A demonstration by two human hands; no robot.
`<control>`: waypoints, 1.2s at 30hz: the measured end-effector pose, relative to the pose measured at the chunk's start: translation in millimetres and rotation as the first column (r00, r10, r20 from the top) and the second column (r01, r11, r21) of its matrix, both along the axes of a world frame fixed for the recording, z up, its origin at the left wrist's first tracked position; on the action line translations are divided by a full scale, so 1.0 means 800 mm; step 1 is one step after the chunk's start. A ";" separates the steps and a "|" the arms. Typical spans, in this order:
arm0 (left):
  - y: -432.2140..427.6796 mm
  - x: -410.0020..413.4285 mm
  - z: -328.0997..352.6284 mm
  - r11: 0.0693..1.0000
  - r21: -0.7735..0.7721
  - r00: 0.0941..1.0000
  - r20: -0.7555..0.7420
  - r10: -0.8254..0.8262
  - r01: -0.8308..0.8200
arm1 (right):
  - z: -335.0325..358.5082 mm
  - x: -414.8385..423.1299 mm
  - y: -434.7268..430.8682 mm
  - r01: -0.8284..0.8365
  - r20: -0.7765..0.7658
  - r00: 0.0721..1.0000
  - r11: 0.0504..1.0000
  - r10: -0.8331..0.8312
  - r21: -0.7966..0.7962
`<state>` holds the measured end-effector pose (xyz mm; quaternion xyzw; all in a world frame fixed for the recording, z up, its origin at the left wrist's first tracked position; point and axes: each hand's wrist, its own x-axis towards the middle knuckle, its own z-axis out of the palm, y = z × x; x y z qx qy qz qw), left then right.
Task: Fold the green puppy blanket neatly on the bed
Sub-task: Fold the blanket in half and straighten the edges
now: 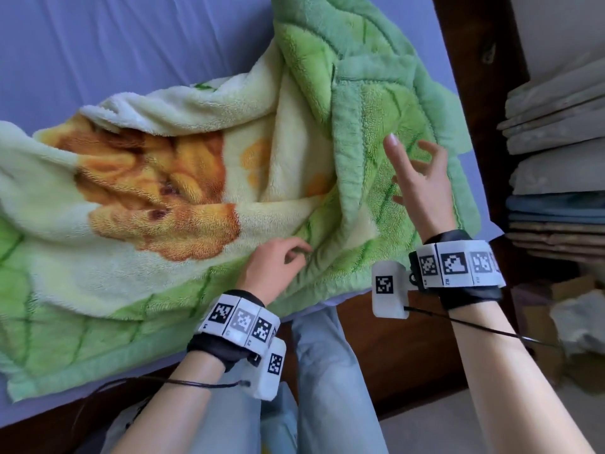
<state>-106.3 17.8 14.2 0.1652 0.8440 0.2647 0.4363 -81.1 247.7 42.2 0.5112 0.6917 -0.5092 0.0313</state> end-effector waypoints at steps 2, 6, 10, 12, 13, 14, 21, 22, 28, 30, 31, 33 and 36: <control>0.012 -0.014 0.003 0.999 0.037 0.992 -0.125 0.034 -0.030 | -0.002 0.005 -0.002 -0.009 -0.019 1.000 1.000 0.010 0.014; 0.052 -0.050 0.009 0.984 0.118 0.973 -0.176 0.152 -0.133 | -0.006 0.004 -0.021 -0.076 -0.105 0.991 0.997 0.079 0.034; 0.112 -0.057 0.002 0.991 0.041 0.985 -0.126 -0.120 0.126 | -0.004 -0.009 -0.036 -0.149 -0.129 0.978 0.983 0.162 0.104; 0.137 -0.048 0.003 0.971 -0.017 0.969 -0.073 -0.237 0.237 | -0.005 -0.010 -0.032 -0.184 -0.111 0.974 0.975 0.198 0.125; 0.142 -0.043 0.006 0.958 0.016 0.956 -0.074 -0.283 0.285 | -0.005 -0.008 -0.026 -0.171 -0.102 0.978 0.977 0.184 0.124; 0.143 -0.038 0.008 0.941 0.081 0.942 -0.101 -0.320 0.328 | -0.007 -0.004 -0.017 -0.131 -0.082 0.986 0.983 0.142 0.127; 0.108 -0.081 0.004 0.989 0.040 0.883 -0.447 0.142 -0.139 | -0.047 0.070 0.048 0.161 0.103 0.979 0.974 -0.178 0.158; 0.100 -0.091 0.000 0.971 0.000 0.859 -0.467 0.210 -0.237 | -0.052 0.083 0.051 0.185 0.130 0.971 0.974 -0.202 0.133; 0.089 -0.124 -0.024 0.928 -0.210 0.902 -0.376 0.213 -0.307 | -0.089 0.132 0.057 0.369 0.125 0.928 0.906 -0.350 -0.206; 0.095 -0.120 -0.027 0.948 -0.184 0.896 -0.412 0.166 -0.260 | -0.097 0.135 0.063 0.487 0.102 0.872 0.824 -0.480 -0.288; 0.097 -0.118 -0.027 0.951 -0.177 0.886 -0.436 0.157 -0.256 | -0.101 0.136 0.068 0.531 0.098 0.843 0.788 -0.529 -0.311; 0.103 -0.116 -0.025 0.949 -0.178 0.872 -0.465 0.154 -0.262 | -0.108 0.137 0.081 0.587 0.073 0.799 0.748 -0.597 -0.311; 0.107 -0.116 -0.019 0.947 -0.144 0.859 -0.477 0.187 -0.286 | -0.109 0.133 0.097 0.597 0.024 0.790 0.761 -0.612 -0.253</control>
